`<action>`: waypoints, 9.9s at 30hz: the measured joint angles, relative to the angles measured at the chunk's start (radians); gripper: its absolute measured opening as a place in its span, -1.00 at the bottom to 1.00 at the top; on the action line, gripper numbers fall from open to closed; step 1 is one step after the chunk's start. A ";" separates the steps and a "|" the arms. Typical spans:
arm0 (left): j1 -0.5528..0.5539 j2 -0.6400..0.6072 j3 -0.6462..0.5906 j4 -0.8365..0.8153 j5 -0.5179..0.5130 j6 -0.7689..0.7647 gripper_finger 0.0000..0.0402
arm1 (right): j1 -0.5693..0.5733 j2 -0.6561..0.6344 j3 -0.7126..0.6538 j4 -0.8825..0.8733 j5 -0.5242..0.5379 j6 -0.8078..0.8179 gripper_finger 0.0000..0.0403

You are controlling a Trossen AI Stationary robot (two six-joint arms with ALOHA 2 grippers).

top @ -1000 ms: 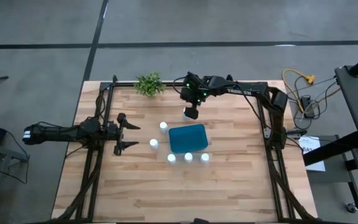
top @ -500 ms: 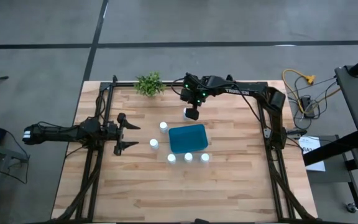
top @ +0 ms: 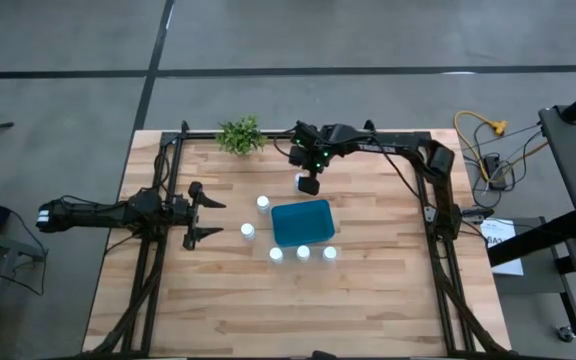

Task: Pick and place pill bottles into a basket
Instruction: Put the white medicine bottle into the blue bin

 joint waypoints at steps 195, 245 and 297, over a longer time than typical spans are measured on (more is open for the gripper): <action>0.000 0.000 0.000 0.000 0.000 0.000 0.47 | 0.209 -0.323 -0.490 0.229 0.061 0.188 -0.26; 0.000 -0.002 0.000 0.000 0.000 0.000 0.47 | 0.205 -0.290 -0.497 0.255 0.105 0.166 -0.09; 0.000 -0.002 0.000 0.001 0.000 0.000 0.47 | 0.205 -0.288 -0.499 0.272 0.106 0.169 0.19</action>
